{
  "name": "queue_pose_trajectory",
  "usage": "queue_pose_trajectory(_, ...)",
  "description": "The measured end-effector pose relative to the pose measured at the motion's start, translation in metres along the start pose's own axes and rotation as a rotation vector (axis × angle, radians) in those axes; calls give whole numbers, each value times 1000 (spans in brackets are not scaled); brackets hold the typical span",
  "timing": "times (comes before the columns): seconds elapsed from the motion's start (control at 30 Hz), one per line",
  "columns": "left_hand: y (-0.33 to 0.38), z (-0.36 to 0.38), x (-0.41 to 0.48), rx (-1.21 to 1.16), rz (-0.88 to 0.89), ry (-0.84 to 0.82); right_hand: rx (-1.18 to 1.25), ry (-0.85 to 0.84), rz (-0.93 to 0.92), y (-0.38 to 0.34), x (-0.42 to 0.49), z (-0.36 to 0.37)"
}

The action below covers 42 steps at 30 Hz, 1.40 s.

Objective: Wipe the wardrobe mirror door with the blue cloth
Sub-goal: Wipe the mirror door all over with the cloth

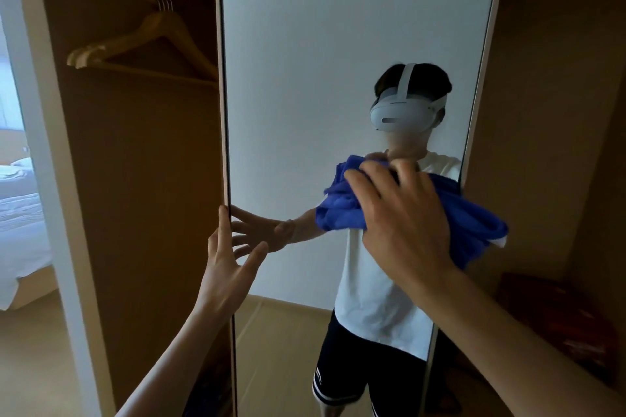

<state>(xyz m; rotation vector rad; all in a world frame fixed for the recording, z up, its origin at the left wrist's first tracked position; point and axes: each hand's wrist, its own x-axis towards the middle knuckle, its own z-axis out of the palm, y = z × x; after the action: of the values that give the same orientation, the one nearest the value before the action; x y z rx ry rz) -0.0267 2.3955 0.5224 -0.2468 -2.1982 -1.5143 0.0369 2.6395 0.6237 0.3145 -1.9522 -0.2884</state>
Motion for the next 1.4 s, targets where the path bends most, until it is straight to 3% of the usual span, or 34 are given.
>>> queue_pose_trajectory(0.23,4,5,2,1,-5,33,-46,-239,-313,-44,-82,47)
queue_pose_trajectory(0.37,4,2,0,-25,-17,-7,58,-137,-161,-30,-38,22)
queue_pose_trajectory(0.5,5,0,-2,-42,-15,-33,-34,-43,49,-1,42,-10)
queue_pose_trajectory(0.67,-3,-2,-7,-80,0,-39,25,-54,-103,-29,3,18)
queue_pose_trajectory(0.83,-5,-5,1,-116,1,-35,71,-189,-332,-63,-61,47)
queue_pose_trajectory(1.07,-8,-8,-6,-109,7,-35,76,-43,21,-20,45,-1)
queue_pose_trajectory(1.17,-6,-9,-5,-96,20,-30,23,-29,-44,-21,55,-3)
queue_pose_trajectory(1.4,-11,-11,-6,-128,49,-54,173,-221,-273,-84,-31,42)
